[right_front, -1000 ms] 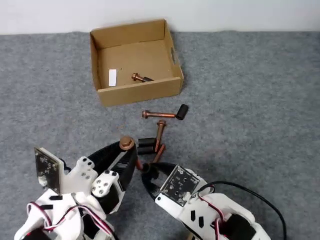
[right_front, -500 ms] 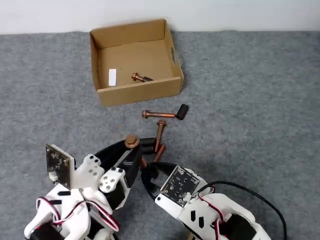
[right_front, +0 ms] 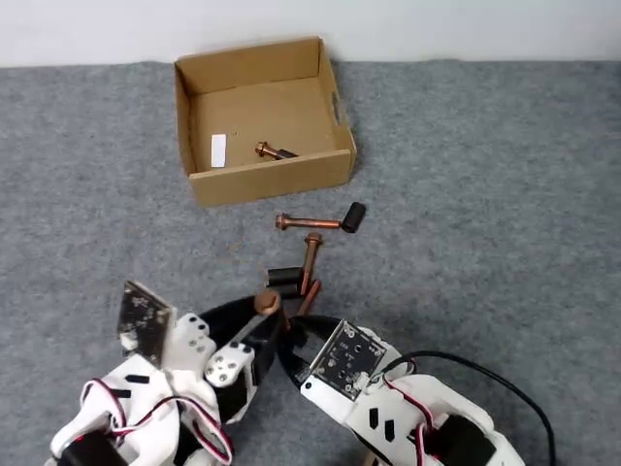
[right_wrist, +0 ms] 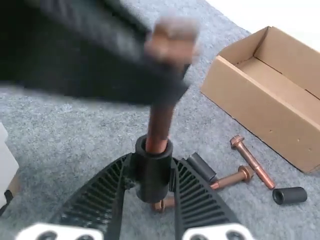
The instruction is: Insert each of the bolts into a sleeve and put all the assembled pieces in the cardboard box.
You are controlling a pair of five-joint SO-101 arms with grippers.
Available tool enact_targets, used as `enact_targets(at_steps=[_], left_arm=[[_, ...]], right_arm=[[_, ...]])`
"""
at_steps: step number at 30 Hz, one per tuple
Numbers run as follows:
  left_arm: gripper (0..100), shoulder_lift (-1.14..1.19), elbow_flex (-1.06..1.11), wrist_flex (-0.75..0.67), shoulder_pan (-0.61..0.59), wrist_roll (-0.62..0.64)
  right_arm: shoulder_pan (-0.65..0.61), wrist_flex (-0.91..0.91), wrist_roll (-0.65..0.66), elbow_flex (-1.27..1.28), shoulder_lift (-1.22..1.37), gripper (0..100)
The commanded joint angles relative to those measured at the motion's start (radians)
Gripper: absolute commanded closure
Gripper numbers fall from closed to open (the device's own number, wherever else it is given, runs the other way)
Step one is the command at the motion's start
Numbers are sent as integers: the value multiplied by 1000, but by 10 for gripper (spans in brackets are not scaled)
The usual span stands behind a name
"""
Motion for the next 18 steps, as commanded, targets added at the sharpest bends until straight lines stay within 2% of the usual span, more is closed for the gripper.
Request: enact_targets(at_steps=[1, 5, 12, 15, 18], left_arm=[[995, 5, -42, 103, 18, -5], [995, 5, -33, 180, 15, -5], [983, 32, -24, 175, 15, -5], [896, 91, -51, 186, 6, 0], [776, 158, -113, 207, -64, 2]], right_arm=[[-5, -39, 9, -15, -8, 987], [-5, -87, 11, -15, -8, 987], [-5, -91, 44, -15, -8, 987], [-5, -91, 63, -15, -8, 987], [-5, -91, 64, -15, -8, 987]])
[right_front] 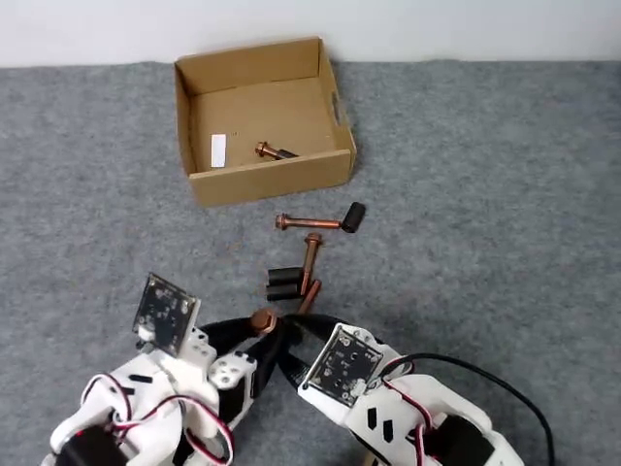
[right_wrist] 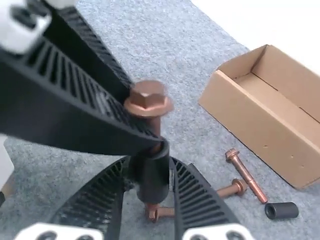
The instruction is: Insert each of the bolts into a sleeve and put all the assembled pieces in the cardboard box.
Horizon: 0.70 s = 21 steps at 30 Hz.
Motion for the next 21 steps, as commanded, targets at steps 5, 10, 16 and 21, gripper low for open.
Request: enact_targets(at_steps=[5, 10, 16, 21], left_arm=[[713, 227, -226, 109, -166, -2], [716, 304, -430, 120, -206, -6], [953, 256, -438, 46, -313, -8], [997, 143, -242, -21, -427, -34]], right_arm=[[-1, -44, 12, -17, -8, 987], [10, -44, 9, -17, -8, 988], [200, -42, -54, -26, -8, 988], [337, -35, -158, -61, 1, 988]])
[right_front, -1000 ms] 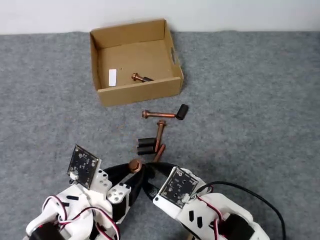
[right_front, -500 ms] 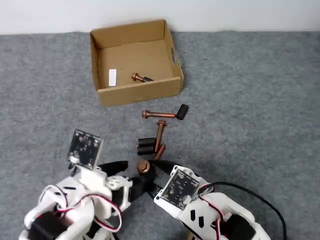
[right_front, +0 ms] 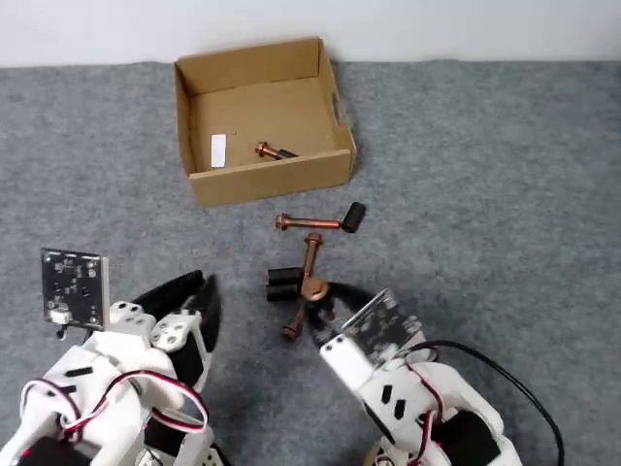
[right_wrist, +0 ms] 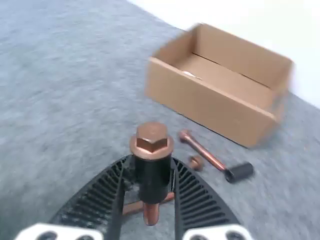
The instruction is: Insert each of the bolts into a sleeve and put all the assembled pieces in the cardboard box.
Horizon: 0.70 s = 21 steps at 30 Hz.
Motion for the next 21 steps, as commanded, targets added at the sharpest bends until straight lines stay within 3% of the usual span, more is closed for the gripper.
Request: enact_targets(at_steps=[1, 9, 14, 21], left_arm=[[995, -86, 143, -83, -77, -61], [995, -408, 601, -305, -170, -299], [995, -382, 725, -342, -172, -301], [995, -393, 911, -437, -172, -301]], right_arm=[[91, -18, -57, -74, 16, 988], [222, -27, -215, -367, 443, 989], [222, -36, -269, -640, 776, 989], [222, -213, -262, -933, 1171, 989]])
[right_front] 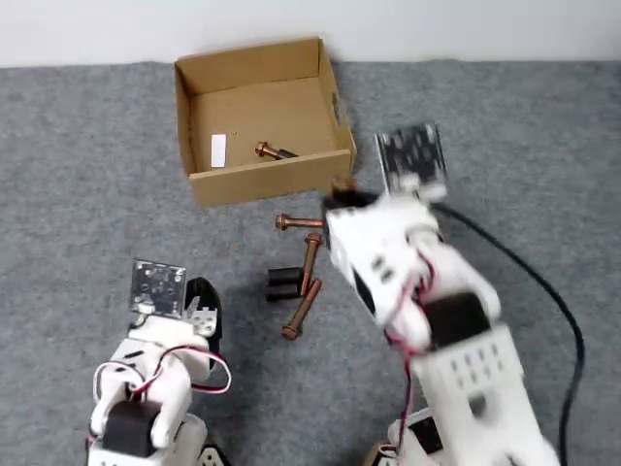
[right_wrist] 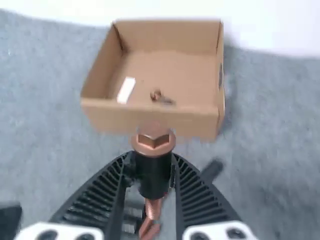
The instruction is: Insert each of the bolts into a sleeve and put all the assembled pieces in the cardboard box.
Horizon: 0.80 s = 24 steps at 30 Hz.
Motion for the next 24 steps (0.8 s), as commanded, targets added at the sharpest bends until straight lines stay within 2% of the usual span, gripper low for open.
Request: enact_targets(at_steps=[1, 7, 14, 24], left_arm=[[995, -11, 68, -72, -5, -9], [995, -11, 166, -153, -5, 5], [995, -9, 165, -149, -32, 301], [995, 25, 166, -144, -69, 310]], right_arm=[[12, -113, -6, -195, 196, 989], [12, -225, -6, -470, 533, 989], [44, -234, -5, -836, 926, 988], [107, -202, -5, -1178, 1366, 988]])
